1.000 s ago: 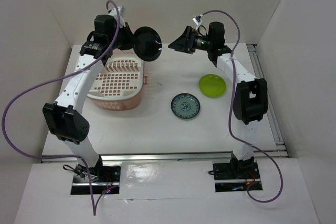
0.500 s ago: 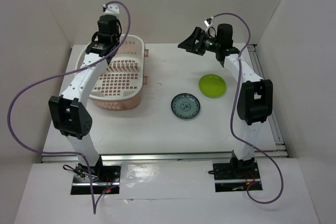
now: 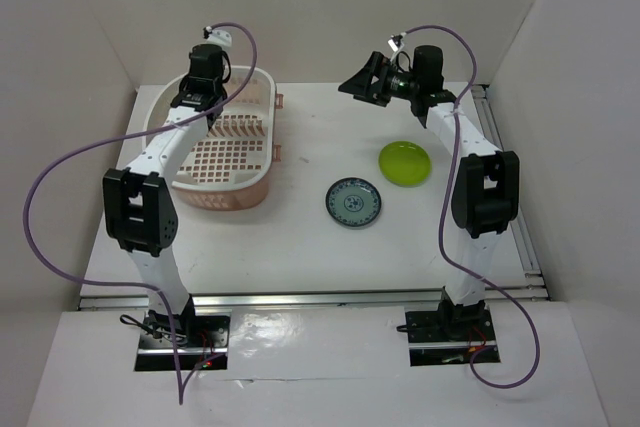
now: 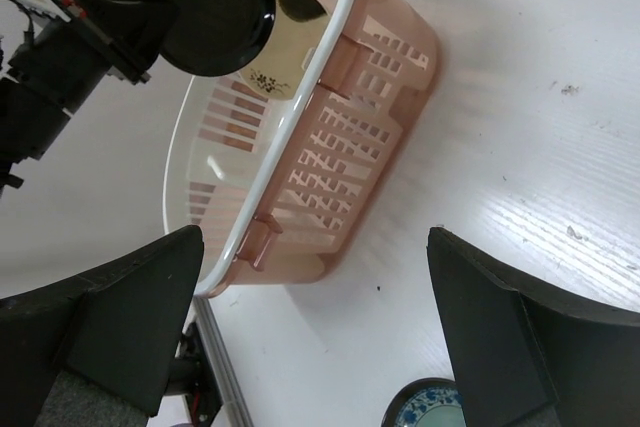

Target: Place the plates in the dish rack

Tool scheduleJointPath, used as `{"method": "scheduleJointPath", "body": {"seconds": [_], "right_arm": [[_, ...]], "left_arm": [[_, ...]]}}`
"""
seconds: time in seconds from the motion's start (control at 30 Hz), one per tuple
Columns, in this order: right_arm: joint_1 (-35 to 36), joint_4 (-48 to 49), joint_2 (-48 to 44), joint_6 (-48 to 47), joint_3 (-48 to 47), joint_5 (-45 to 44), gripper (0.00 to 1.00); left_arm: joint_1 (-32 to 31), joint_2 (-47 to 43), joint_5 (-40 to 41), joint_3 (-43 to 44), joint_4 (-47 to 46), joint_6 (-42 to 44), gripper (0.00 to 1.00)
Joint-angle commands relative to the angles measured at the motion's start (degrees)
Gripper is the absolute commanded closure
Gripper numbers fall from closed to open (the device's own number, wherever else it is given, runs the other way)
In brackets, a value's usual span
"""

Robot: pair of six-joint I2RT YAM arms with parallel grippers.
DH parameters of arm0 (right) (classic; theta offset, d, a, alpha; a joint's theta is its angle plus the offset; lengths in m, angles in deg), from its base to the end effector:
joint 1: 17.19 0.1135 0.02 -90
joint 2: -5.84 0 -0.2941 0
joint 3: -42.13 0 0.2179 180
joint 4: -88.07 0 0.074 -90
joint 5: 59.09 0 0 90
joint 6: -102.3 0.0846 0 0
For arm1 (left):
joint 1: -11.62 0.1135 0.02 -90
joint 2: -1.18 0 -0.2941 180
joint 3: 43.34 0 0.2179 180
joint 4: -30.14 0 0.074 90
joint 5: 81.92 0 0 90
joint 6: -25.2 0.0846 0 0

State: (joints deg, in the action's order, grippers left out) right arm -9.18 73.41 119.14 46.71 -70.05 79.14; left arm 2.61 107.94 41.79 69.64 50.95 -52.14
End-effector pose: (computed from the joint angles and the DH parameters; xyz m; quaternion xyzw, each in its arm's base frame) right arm 0.4662 0.1293 0.3439 -0.0738 0.7649 0.5030 0.3955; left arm 0.4628 -0.0258 0.3823 -0.0318 0.7770 0.2479 0.5777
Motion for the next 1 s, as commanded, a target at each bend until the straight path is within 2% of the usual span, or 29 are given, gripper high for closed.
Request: {"method": "scheduleJointPath", "body": {"seconds": [0.0, 0.47, 0.97], "right_arm": [[0.43, 2.19, -0.09, 0.83, -1.18, 1.69, 0.00], [0.43, 5.53, 2.01, 4.16, -1.18, 3.27, 0.00], [0.43, 7.29, 3.07, 5.75, -1.18, 4.33, 0.00]], "left_arm": [[0.31, 0.64, 0.31, -0.66, -7.53, 3.41, 1.00], [1.90, 2.31, -0.14, -6.11, -11.58, 3.86, 1.00], [1.90, 4.51, -0.84, -8.92, -11.24, 1.57, 1.00]]}}
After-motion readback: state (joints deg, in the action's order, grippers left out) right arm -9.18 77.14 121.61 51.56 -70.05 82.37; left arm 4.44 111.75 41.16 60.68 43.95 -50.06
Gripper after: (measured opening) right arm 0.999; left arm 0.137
